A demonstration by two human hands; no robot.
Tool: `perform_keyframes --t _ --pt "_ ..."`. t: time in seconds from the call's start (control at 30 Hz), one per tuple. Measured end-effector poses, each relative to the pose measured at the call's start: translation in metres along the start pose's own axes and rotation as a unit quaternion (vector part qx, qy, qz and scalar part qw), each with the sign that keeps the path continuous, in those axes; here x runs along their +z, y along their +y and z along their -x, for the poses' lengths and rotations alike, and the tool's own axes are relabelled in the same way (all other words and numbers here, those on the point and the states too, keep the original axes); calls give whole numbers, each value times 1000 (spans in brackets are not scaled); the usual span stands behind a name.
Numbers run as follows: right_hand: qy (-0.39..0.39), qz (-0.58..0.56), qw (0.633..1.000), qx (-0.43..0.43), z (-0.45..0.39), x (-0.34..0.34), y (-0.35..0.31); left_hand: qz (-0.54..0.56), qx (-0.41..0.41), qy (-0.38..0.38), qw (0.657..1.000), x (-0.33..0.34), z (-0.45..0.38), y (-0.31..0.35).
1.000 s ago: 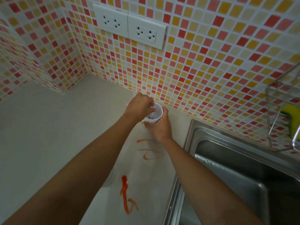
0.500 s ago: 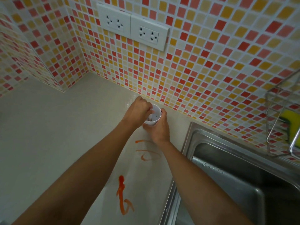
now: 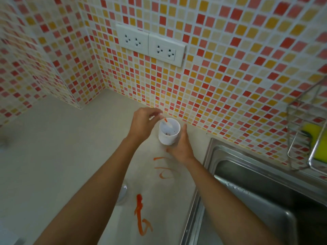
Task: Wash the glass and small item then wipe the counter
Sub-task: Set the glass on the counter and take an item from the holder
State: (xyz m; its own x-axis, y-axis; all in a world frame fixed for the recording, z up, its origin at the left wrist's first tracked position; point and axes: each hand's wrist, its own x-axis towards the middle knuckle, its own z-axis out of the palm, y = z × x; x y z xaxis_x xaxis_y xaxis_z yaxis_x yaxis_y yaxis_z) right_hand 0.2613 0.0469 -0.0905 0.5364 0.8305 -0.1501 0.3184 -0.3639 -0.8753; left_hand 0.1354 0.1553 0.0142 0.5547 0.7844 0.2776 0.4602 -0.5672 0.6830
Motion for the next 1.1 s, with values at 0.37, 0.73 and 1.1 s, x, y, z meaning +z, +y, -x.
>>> perform_keyframes --t 0.37,0.73,1.1 --pt "72 94 993 27 135 -65 -16 130 -10 -47 990 -3 81 54" --pt "207 121 968 77 269 -143 24 147 46 -178 972 54 165 142" --pt "385 123 906 -125 319 -258 -26 173 35 -184 967 97 203 230"
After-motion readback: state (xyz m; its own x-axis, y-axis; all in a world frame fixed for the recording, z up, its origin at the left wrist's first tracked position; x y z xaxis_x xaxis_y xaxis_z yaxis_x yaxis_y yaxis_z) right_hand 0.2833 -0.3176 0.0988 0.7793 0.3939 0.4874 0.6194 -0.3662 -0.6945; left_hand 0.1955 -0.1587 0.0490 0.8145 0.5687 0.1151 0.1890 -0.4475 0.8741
